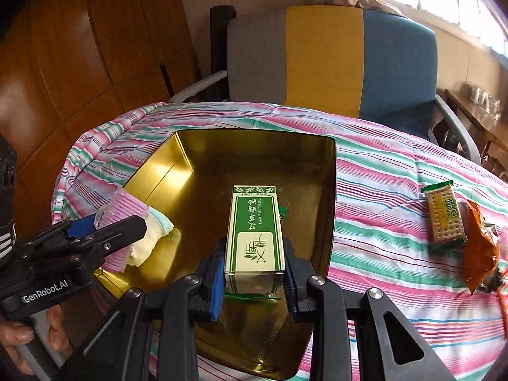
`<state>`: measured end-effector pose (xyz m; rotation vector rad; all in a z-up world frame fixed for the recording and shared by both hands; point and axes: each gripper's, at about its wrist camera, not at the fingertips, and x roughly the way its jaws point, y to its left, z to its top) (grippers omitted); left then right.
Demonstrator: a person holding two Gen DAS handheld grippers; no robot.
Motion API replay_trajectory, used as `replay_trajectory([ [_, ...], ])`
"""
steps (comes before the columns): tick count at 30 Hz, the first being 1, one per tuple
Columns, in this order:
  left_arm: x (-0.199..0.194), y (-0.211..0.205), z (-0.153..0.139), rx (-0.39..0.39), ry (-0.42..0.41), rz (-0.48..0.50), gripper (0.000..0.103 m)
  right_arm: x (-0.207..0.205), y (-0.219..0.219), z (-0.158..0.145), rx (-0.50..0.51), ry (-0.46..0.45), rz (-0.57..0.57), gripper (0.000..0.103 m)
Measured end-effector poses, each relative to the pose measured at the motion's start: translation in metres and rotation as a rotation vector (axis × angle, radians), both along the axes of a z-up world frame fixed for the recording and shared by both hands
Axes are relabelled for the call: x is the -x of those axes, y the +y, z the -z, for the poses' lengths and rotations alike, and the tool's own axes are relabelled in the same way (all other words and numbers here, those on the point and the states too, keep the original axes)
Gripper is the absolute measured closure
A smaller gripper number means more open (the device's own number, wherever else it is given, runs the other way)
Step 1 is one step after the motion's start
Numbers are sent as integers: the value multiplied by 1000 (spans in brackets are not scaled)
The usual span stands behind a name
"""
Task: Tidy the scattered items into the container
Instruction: 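Carry the roller and tea box into the gold tray and release both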
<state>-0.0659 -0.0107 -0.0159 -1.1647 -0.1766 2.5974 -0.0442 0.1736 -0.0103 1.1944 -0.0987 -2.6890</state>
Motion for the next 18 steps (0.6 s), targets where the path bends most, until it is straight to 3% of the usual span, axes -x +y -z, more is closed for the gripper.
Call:
replay_trajectory([
  [10,27,14,6,66,-12,24,38,26,-6,19,5,-61,19,72],
  [18,36,17,18,94,-56,12,38,24,-5,25,22,-71,16,71],
])
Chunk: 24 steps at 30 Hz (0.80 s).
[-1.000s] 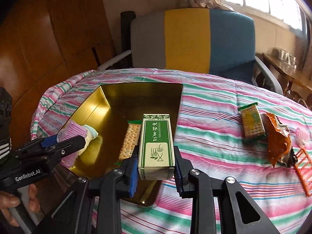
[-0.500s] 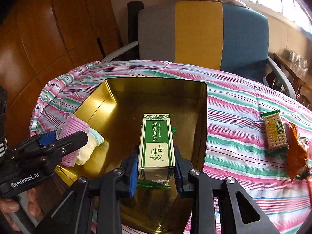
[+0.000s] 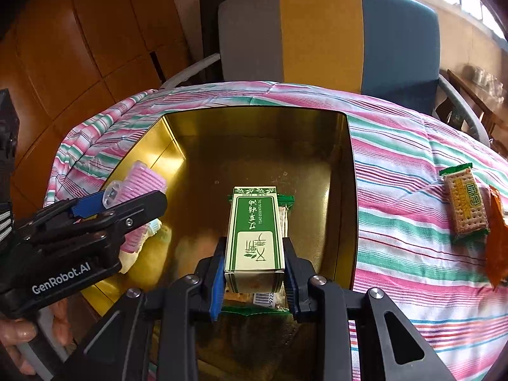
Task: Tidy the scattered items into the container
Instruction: 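Carry the roller and tea box into the gold tray and release both, then swing both tools from the gold tray back to the items on the tablecloth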
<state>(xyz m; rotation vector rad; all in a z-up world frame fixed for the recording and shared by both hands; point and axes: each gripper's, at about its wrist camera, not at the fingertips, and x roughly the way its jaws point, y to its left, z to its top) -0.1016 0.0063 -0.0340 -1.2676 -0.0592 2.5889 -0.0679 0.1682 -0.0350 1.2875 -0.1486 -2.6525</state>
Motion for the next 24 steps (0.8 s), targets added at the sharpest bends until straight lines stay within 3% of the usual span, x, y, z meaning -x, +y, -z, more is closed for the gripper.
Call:
replay_trajectory([
  [4,-1,-1,5,6,-17,-9,38,-3,2,-4,10,14,-2,69],
  [7,-3,-1,7,8,-19,-8,37,-6,3,-7,24,27,-1,58],
  [11,-4,-1,7,14,-18,-3,32,-12,5,-11,35,52,-3,30],
  [13,-6,-1,5,12,-11,-7,32,-16,5,-15,36,68,-5,24],
  [15,-10,-1,2,13,3,-8,31,-23,9,-21,44,103,-1,11],
  [20,-22,3,-7,19,34,-1,26,-41,31,-34,34,174,55,0],
  [24,-36,10,-18,12,54,7,24,-53,63,-31,-3,166,150,0],
])
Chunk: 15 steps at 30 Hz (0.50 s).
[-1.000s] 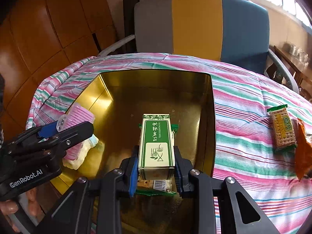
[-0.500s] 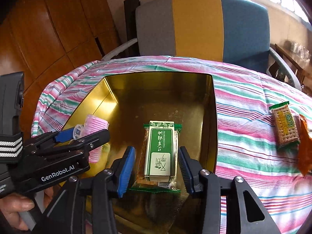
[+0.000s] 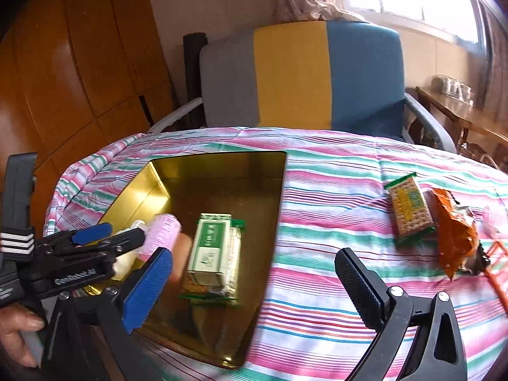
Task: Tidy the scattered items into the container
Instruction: 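Swing both tools from the gold tray back to the items on the tablecloth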
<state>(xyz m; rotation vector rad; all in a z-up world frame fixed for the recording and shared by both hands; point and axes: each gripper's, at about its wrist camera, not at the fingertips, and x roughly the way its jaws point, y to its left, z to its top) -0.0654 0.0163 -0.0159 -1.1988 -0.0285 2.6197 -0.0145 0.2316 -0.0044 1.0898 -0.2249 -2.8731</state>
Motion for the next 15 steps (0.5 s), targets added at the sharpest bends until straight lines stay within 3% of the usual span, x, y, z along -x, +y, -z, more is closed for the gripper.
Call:
replay_trajectory([
  [5,-18,20,-11,-23,4,70,24,-19,53,26,-41,-79,159,0],
  [11,-44,62,-15,-21,-5,205,24,-44,112,63,-14,-197,334,0],
  [15,-63,94,-13,-16,-24,308,24,-62,136,77,-18,-204,390,0],
])
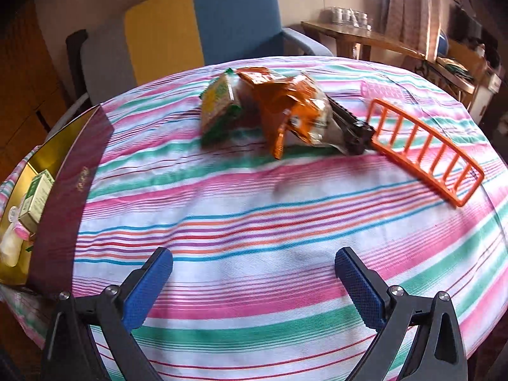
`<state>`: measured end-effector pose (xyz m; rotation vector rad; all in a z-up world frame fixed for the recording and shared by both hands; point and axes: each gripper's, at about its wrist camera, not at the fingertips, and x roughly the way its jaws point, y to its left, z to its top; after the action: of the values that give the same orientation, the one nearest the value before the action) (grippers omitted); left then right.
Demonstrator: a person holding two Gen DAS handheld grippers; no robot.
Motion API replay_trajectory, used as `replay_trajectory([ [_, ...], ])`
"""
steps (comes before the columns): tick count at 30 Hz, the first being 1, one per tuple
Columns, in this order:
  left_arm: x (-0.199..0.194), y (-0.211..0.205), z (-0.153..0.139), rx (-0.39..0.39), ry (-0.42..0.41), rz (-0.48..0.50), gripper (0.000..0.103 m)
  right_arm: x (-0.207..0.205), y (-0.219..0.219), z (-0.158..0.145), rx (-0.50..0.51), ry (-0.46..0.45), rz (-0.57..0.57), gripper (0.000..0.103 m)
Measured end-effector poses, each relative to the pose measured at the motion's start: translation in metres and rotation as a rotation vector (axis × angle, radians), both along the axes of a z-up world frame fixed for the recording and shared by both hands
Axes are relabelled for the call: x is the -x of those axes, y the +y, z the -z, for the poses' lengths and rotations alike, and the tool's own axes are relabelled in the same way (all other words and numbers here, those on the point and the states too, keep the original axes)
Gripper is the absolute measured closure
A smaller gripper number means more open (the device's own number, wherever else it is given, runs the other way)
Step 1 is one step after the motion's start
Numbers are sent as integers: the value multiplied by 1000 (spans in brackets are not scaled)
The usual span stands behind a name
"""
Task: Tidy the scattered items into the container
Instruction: 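Swing both tools from the gold tray back to the items on the tablecloth, then grasp the orange-and-white snack bag with the left gripper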
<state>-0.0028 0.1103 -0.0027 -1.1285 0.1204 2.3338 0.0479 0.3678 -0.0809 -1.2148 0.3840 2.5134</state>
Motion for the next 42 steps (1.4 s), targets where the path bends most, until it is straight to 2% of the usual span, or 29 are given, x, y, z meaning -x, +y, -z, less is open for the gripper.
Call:
replay_trajectory([
  [5,-12,38,2,6,-31,94,24,-4,-5,7,-88,-6,-50,0],
  [10,-5,73,-4,-15,-69,142,24,-7,-5,9,-103,35,-45,0],
  [20,52,158,-25,-64,-151,257,24,-11,-3,11,-100,79,-56,0],
  [27,82,231,-18,-54,-187,344,24,-13,-1,12,-86,111,-61,0],
  [30,86,260,-9,-33,-180,381,24,-14,1,12,-74,127,-63,0],
  [37,90,310,3,36,-105,459,24,-16,4,13,-50,154,-70,0],
  [42,103,323,30,102,-165,461,27,-16,5,13,-41,163,-74,0],
])
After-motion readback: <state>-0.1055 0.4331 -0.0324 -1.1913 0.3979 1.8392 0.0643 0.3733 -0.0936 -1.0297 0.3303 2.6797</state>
